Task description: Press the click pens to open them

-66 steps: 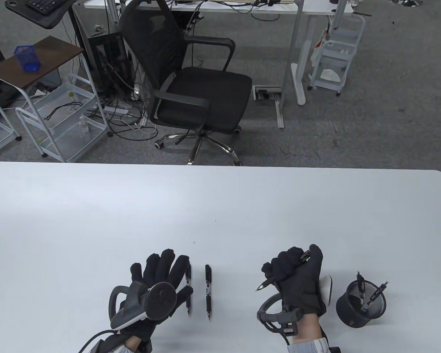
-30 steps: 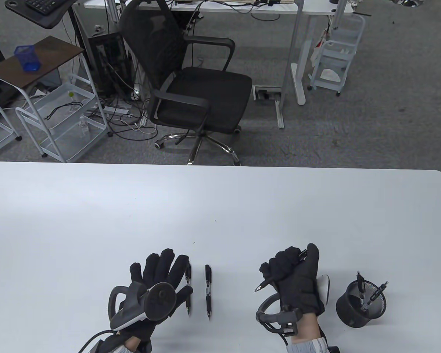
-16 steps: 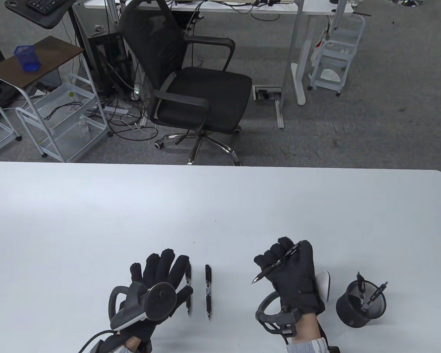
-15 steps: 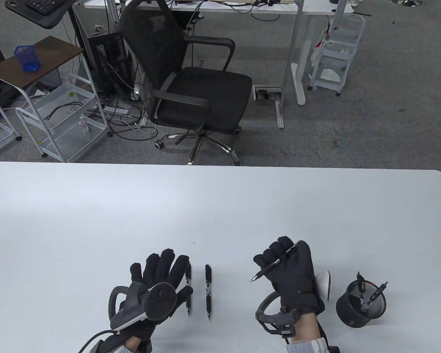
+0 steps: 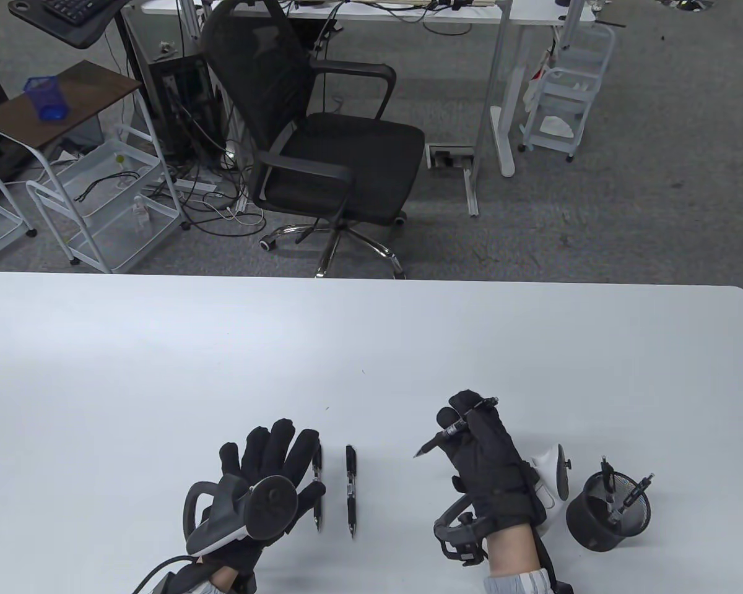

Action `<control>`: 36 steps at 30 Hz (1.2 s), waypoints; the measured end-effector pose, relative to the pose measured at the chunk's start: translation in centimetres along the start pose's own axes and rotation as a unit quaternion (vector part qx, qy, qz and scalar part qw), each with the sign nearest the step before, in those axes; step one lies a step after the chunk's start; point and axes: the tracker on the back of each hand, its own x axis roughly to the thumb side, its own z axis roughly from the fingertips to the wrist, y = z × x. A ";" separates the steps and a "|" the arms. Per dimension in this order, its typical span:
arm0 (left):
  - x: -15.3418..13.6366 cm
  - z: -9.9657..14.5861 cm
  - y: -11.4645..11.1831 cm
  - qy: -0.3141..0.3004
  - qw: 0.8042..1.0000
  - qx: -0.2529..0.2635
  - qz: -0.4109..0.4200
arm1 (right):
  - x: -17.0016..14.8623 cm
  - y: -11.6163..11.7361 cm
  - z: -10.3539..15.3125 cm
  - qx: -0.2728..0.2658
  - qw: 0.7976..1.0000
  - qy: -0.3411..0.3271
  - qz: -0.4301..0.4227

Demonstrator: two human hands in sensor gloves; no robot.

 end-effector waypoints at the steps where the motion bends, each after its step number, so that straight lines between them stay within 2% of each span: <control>1: 0.0 0.0 0.0 0.000 1.000 0.000 0.000 | 0.1 -0.1 0.0 0.002 1.000 0.008 0.023; 6: 0.1 0.0 0.0 0.000 1.000 -0.002 -0.001 | 0.3 0.0 -0.1 -0.005 0.995 0.028 0.098; 10: 0.0 0.0 0.0 -0.001 1.000 -0.001 0.000 | 0.1 0.3 -0.4 0.011 0.989 0.026 0.142; 19: -0.1 0.0 0.0 -0.001 1.000 0.000 0.005 | -0.5 0.9 -0.7 0.000 0.972 0.012 0.236; 29: -0.2 0.0 0.2 -0.004 1.000 0.001 0.012 | -3.1 2.8 -1.7 0.008 0.910 0.055 0.412; 32: -0.2 0.0 0.2 -0.006 1.000 0.001 0.015 | -4.5 2.9 -2.4 0.014 0.878 0.098 0.468; 36: -0.2 0.0 0.2 -0.008 1.000 0.002 0.016 | -6.7 2.9 -3.5 0.021 0.822 0.167 0.543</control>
